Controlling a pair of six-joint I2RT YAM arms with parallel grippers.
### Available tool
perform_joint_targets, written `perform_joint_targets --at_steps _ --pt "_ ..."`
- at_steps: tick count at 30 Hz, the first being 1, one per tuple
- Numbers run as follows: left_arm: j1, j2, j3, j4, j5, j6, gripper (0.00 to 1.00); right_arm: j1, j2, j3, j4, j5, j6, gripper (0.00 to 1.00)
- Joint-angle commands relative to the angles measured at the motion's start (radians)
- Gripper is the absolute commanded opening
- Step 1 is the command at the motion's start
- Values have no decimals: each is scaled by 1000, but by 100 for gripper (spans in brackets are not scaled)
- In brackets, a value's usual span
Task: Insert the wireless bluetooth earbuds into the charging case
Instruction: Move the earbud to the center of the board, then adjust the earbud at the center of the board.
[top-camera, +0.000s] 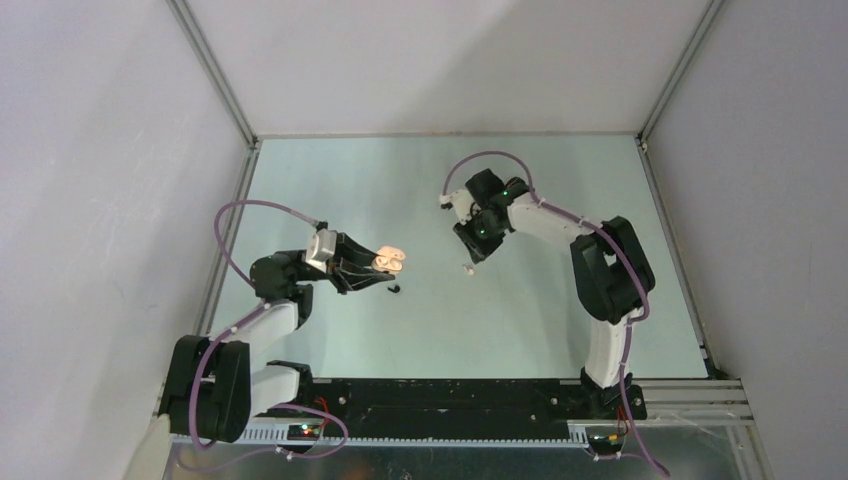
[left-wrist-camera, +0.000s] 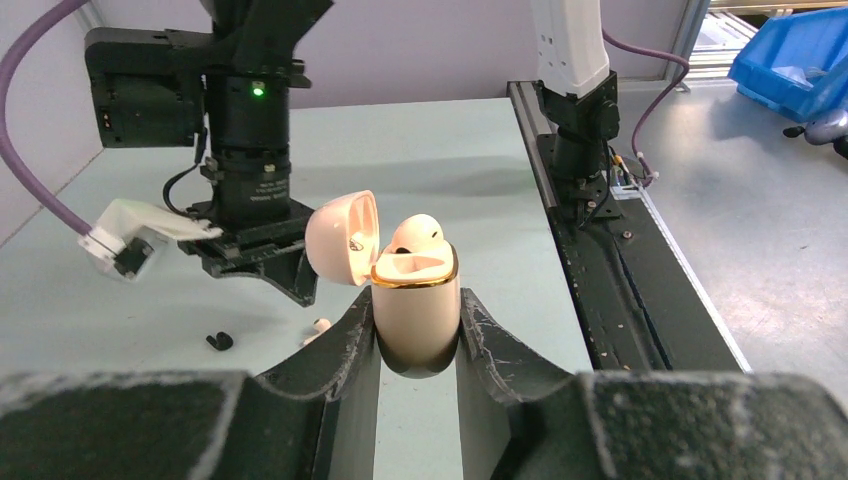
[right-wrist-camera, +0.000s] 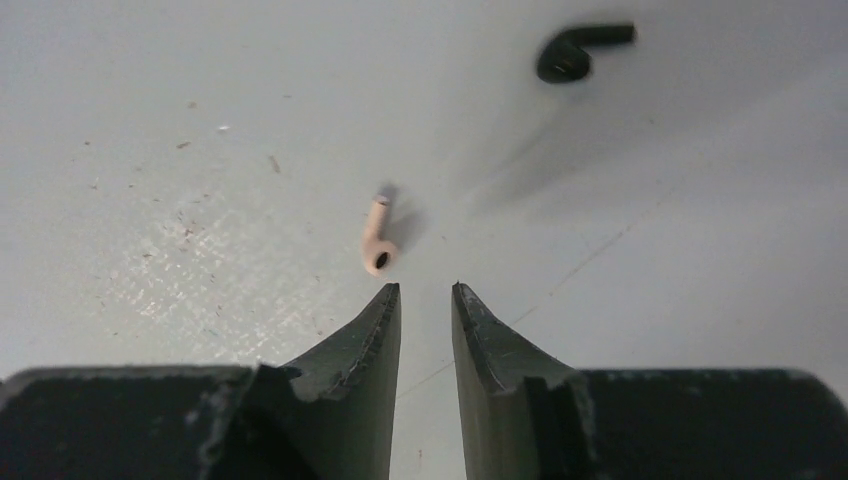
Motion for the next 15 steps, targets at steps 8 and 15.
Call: perform_joint_targets --at_steps 8,15 --pt "0 -9 25 54 16 -5 0 -114 100 87 -107 -286 172 32" --pt "2 -3 25 54 16 -5 0 -117 130 87 -101 -330 190 36"
